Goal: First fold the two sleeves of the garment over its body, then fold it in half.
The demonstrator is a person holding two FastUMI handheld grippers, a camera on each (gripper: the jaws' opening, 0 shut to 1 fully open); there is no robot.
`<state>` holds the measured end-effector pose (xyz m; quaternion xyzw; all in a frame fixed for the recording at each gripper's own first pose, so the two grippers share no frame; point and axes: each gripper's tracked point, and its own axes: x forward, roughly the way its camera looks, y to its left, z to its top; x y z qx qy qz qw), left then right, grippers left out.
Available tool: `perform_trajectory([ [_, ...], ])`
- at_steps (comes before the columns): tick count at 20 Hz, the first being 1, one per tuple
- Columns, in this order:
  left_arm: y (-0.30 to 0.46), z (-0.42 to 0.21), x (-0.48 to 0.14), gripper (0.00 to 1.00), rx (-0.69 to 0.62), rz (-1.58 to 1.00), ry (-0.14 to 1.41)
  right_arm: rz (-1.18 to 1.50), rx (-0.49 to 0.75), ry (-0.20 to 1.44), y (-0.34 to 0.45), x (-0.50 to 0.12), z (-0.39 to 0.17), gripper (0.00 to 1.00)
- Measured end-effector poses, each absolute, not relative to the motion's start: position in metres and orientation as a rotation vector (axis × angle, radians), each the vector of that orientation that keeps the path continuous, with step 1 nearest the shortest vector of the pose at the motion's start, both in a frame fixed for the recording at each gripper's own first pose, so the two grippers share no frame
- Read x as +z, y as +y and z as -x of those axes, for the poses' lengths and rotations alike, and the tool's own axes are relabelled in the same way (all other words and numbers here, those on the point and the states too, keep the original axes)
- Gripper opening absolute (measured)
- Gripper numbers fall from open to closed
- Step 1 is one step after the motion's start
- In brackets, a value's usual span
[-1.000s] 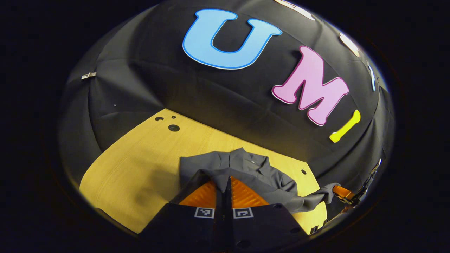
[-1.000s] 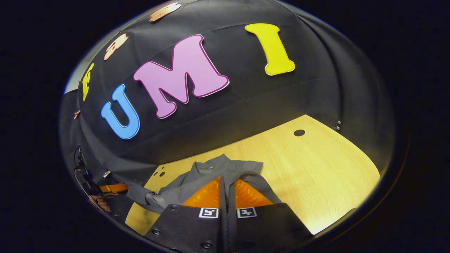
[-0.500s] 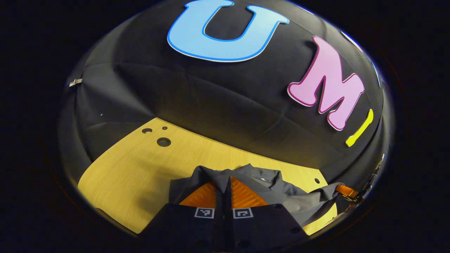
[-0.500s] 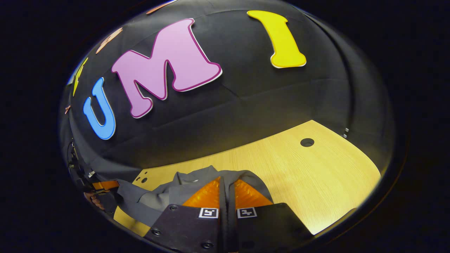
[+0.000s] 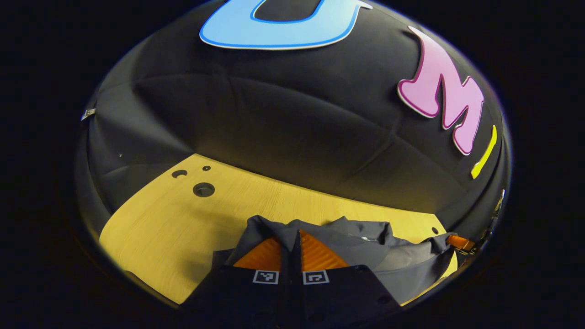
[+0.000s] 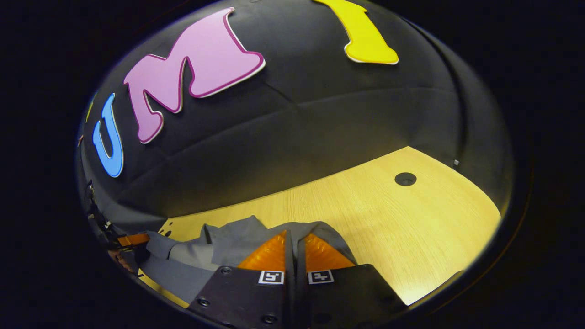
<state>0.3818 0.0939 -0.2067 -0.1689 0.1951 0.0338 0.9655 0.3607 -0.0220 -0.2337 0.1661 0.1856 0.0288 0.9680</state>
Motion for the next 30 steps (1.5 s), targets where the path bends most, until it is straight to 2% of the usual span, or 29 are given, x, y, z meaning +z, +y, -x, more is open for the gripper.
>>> perform_trajectory([
  [10,0.100,-0.391,-0.285,0.05,0.138,0.308,0.559,-0.335,0.020,0.521,-0.021,-0.302,-0.375,0.05],
  [13,0.098,-0.392,-0.295,0.05,0.149,0.329,0.561,-0.355,0.002,0.544,-0.024,-0.309,-0.375,0.05],
  [16,0.098,-0.391,-0.296,0.06,0.153,0.320,0.566,-0.345,-0.010,0.544,-0.024,-0.307,-0.375,0.08],
  [18,0.096,-0.392,-0.287,0.13,0.143,0.319,0.535,-0.348,-0.020,0.560,-0.025,-0.308,-0.372,0.15],
  [19,0.097,-0.390,-0.286,0.18,0.145,0.313,0.533,-0.351,-0.023,0.565,-0.025,-0.308,-0.370,0.12],
  [20,0.097,-0.386,-0.286,0.13,0.146,0.306,0.536,-0.348,-0.028,0.568,-0.025,-0.306,-0.369,0.25],
  [21,0.098,-0.382,-0.286,0.31,0.154,0.297,0.543,-0.340,-0.034,0.573,-0.027,-0.306,-0.366,0.24],
  [23,0.095,-0.377,-0.285,0.49,0.153,0.290,0.547,-0.318,-0.044,0.580,-0.029,-0.303,-0.360,0.32],
  [24,0.092,-0.373,-0.285,0.51,0.154,0.287,0.550,-0.313,-0.042,0.586,-0.028,-0.302,-0.356,0.46],
  [25,0.093,-0.369,-0.283,0.65,0.163,0.279,0.553,-0.304,-0.047,0.592,-0.029,-0.299,-0.353,0.48],
  [26,0.093,-0.365,-0.283,0.70,0.174,0.265,0.556,-0.295,-0.051,0.592,-0.030,-0.294,-0.348,0.54],
  [27,0.094,-0.361,-0.279,0.82,0.189,0.245,0.555,-0.281,-0.060,0.589,-0.032,-0.291,-0.344,0.76],
  [28,0.096,-0.357,-0.275,0.92,0.205,0.216,0.547,-0.260,-0.069,0.583,-0.034,-0.286,-0.340,0.89],
  [30,0.098,-0.346,-0.260,0.95,0.220,0.162,0.518,-0.237,-0.056,0.581,-0.031,-0.275,-0.328,0.88],
])
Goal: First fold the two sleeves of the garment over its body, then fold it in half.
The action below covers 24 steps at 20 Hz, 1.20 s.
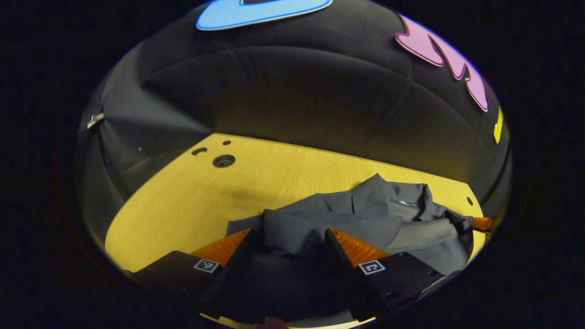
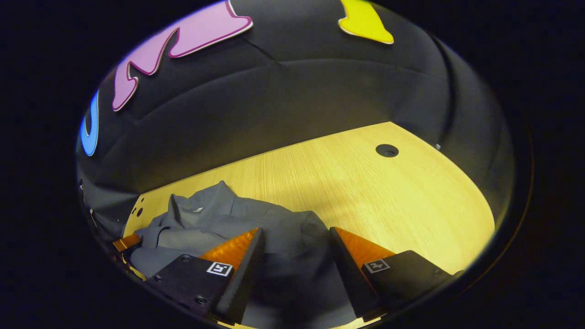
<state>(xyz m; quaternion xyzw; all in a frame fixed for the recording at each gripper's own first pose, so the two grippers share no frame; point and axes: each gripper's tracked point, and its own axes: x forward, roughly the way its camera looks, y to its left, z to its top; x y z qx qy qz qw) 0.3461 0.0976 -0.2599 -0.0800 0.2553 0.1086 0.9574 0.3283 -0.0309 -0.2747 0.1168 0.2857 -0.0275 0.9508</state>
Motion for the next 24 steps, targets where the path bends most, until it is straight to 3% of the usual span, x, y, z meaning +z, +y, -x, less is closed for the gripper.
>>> perform_trajectory([
  [13,0.052,-0.215,-0.146,0.94,0.086,0.185,0.401,-0.196,0.106,0.476,0.019,-0.163,-0.196,0.88],
  [24,0.040,-0.094,-0.125,0.95,0.057,0.190,0.381,-0.141,0.245,0.441,0.064,-0.138,-0.086,0.88],
])
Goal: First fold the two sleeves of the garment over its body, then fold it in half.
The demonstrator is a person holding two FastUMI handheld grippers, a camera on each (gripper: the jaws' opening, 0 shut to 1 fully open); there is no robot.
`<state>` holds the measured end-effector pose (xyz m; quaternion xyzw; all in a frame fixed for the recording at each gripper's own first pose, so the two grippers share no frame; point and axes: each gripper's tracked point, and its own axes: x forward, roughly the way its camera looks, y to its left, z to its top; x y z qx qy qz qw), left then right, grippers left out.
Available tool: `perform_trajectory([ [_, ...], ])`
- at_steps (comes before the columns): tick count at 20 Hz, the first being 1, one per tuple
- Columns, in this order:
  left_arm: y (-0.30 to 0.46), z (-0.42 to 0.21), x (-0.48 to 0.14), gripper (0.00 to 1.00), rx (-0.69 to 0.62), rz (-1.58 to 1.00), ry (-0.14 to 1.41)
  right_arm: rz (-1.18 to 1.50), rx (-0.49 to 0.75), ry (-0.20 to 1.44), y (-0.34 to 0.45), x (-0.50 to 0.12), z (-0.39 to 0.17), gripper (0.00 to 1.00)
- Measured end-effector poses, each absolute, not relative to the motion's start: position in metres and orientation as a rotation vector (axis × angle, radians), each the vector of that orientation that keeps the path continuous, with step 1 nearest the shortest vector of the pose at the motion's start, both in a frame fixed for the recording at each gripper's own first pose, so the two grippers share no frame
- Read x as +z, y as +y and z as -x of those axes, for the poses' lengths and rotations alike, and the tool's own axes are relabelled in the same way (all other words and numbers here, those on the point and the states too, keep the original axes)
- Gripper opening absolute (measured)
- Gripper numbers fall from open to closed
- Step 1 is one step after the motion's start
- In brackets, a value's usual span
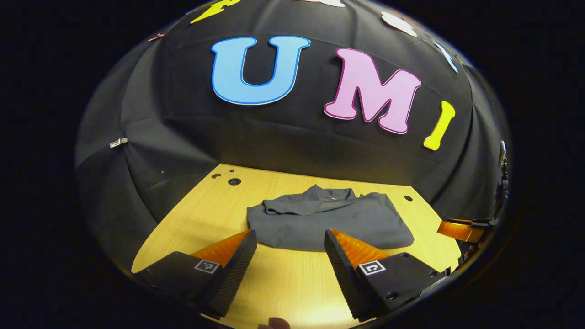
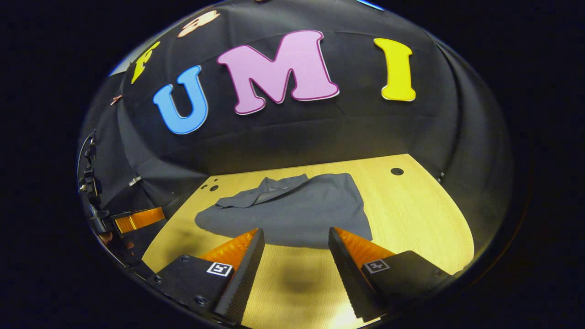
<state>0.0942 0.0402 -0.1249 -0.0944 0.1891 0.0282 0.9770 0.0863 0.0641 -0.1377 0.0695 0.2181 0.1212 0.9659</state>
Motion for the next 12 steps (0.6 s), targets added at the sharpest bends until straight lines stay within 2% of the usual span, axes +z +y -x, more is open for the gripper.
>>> perform_trajectory([
  [11,0.027,-0.050,-0.143,0.95,0.073,0.181,0.408,-0.127,0.300,0.535,0.074,-0.166,-0.045,0.88],
  [12,0.026,-0.051,-0.143,0.89,0.072,0.182,0.406,-0.130,0.301,0.533,0.075,-0.165,-0.044,0.88],
])
